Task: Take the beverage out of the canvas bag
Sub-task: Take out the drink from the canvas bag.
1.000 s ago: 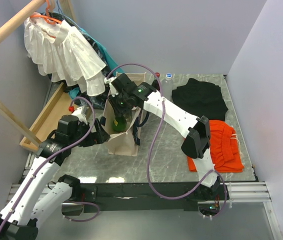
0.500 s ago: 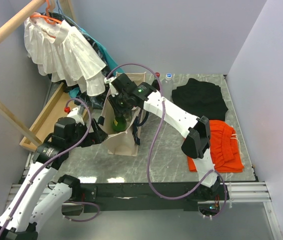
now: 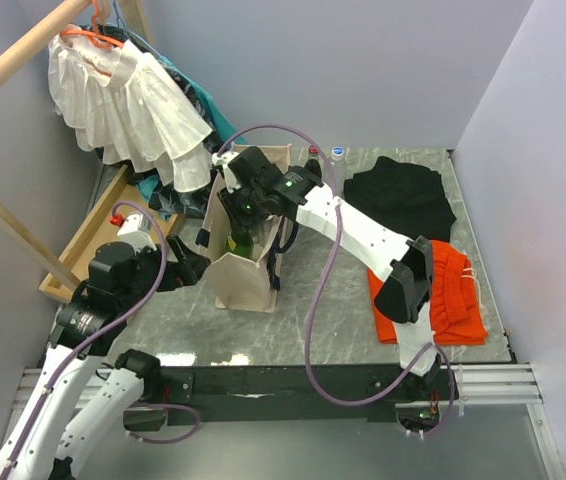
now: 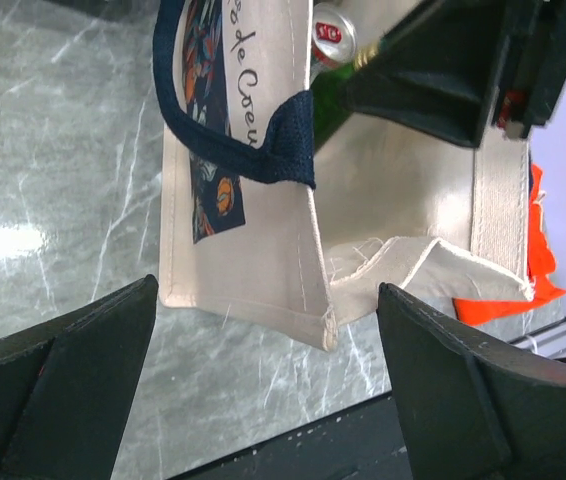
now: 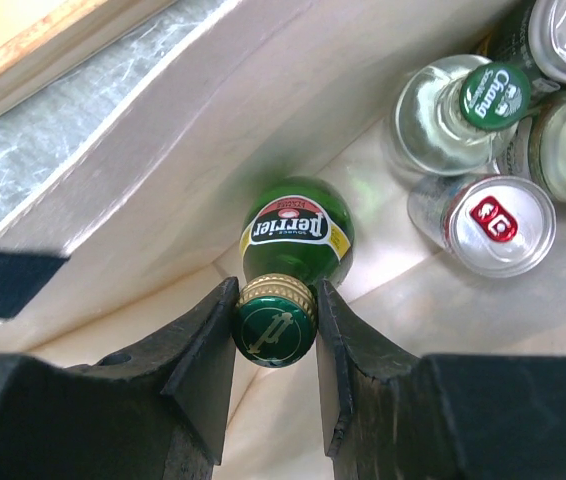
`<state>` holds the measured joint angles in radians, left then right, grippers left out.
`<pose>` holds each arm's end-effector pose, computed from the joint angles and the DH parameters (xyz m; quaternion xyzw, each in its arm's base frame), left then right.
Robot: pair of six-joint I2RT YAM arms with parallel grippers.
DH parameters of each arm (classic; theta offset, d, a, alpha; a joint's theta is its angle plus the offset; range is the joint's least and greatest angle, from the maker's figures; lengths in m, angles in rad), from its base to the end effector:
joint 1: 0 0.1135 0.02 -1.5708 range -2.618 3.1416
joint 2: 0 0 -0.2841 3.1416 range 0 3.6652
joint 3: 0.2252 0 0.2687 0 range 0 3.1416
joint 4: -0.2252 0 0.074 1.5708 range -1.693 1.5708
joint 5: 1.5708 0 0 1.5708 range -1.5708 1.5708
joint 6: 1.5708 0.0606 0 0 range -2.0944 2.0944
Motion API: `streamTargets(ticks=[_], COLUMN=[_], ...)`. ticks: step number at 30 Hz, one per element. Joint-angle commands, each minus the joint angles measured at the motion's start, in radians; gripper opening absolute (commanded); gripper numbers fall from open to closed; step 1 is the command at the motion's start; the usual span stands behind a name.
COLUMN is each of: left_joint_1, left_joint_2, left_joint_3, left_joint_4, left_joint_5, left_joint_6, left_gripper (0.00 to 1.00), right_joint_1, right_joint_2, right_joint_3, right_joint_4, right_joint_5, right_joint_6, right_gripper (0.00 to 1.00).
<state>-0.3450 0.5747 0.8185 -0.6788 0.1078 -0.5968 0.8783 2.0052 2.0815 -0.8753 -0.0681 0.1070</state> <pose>0.1323 -0.0545 0.3328 -0.0770 0.8388 -0.2841 0.4580 0.3096 0.3797 0.3546 -0.3602 0.8531 0.2057 0.3165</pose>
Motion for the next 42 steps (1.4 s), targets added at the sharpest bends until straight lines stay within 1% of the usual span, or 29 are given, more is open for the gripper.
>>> streamTargets(ticks=[1,9,25,35,42], left_joint_1=[-0.003,-0.003,-0.003,-0.003,-0.003], left_joint_2=[-0.018,-0.029,-0.042,-0.039,-0.038], left_joint_3=[-0.031,-0.068,-0.078,-0.079,-0.081], left_joint_4=[0.081,0.093,0.105,0.105,0.105], left_joint_5=[0.000,-0.002,-0.002,0.007,0.010], left_joint_6=[-0.024,-0.032,-0.032,-0.031,-0.031], left_gripper=[0.96,0.96,0.96,0.96,0.96], right_joint_1=[0.010,0.013,0.025,0.039,0.044], right_joint_2=[-0.140,-0.175,-0.158,-0.194,-0.189], right_joint_3=[0.006,-0.015,0.092,0.074,0.107], right_joint_4=[0.133,0.157,0.119,0.119,0.102], right_joint_5=[0.010,0.019,0.037,0.060,0.067], right_joint_6=[-0.004,-0.012,-0.029,-0.032,-0.041], right_gripper=[0.00,0.00,0.00,0.00,0.00])
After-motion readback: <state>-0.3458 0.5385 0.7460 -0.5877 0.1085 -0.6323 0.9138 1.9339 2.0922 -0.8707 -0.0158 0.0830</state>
